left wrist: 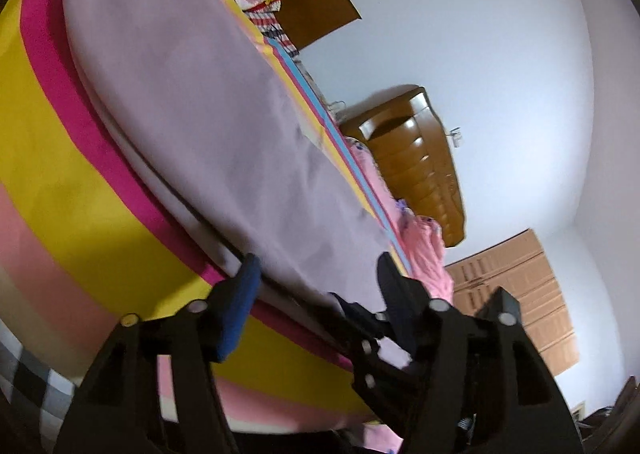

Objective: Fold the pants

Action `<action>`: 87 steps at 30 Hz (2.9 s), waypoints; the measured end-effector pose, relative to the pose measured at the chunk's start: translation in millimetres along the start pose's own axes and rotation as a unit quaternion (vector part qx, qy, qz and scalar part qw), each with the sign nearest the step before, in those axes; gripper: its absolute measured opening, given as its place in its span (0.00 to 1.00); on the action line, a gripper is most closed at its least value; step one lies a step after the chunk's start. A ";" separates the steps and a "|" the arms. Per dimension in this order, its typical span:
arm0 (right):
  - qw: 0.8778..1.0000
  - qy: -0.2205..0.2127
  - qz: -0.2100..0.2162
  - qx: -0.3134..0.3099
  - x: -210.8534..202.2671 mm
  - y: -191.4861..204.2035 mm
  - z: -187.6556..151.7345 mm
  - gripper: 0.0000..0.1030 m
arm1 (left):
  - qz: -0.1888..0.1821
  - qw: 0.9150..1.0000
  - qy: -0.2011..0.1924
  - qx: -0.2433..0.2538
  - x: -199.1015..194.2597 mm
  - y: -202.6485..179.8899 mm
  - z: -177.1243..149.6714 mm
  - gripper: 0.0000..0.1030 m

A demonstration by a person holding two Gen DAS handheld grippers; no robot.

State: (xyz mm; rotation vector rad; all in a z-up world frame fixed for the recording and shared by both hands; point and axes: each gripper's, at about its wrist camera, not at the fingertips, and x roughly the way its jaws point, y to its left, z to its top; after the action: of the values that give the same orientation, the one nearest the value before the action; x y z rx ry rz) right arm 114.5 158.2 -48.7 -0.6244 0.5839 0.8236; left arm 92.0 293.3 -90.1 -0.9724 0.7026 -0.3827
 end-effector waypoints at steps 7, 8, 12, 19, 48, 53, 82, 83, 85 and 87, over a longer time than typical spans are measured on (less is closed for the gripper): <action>0.999 -0.026 0.012 0.030 -18.6 -12.6 1.7 0.03 | -0.020 0.999 0.026 -0.010 20.0 -3.7 2.6 0.61; 0.999 -0.027 0.013 0.033 -18.7 -13.9 2.3 0.03 | -0.019 0.999 0.025 -0.015 23.7 -2.1 6.7 0.61; 0.999 -0.019 0.013 0.026 -14.6 -10.7 2.0 0.03 | -0.002 1.000 0.002 -0.026 27.1 10.6 17.2 0.48; 1.000 -0.022 0.008 0.008 -17.1 -3.7 5.1 0.03 | 0.058 0.998 -0.026 0.026 5.4 -0.8 16.3 0.05; 0.971 0.084 0.020 0.222 -17.9 -61.1 -57.7 0.72 | 0.314 0.912 0.008 0.264 74.2 -53.9 -16.8 0.94; 0.972 0.079 0.027 0.218 -21.5 -63.1 -60.4 0.81 | 0.359 0.878 0.012 0.316 83.2 -50.4 -31.1 0.98; 0.947 0.080 -0.015 0.310 34.6 -237.8 -61.2 0.87 | 0.393 0.868 0.058 0.296 186.8 -39.1 102.4 0.99; 0.952 0.092 -0.026 0.292 39.9 -234.9 -57.8 0.88 | 0.392 0.870 0.057 0.294 185.0 -39.5 102.2 0.99; 0.947 0.106 -0.058 0.296 45.9 -241.0 -53.8 0.89 | 0.387 0.874 0.056 0.289 181.5 -38.8 103.6 0.99; 0.929 0.100 -0.084 0.347 42.2 -255.5 -60.9 0.89 | 0.387 0.874 0.056 0.289 180.2 -40.1 105.6 0.99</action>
State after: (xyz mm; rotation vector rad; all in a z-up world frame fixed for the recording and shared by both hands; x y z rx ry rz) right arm 329.5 1.5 -48.7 -0.0988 0.9354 0.3471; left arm 295.5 231.6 -83.1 -0.0553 0.9479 0.0743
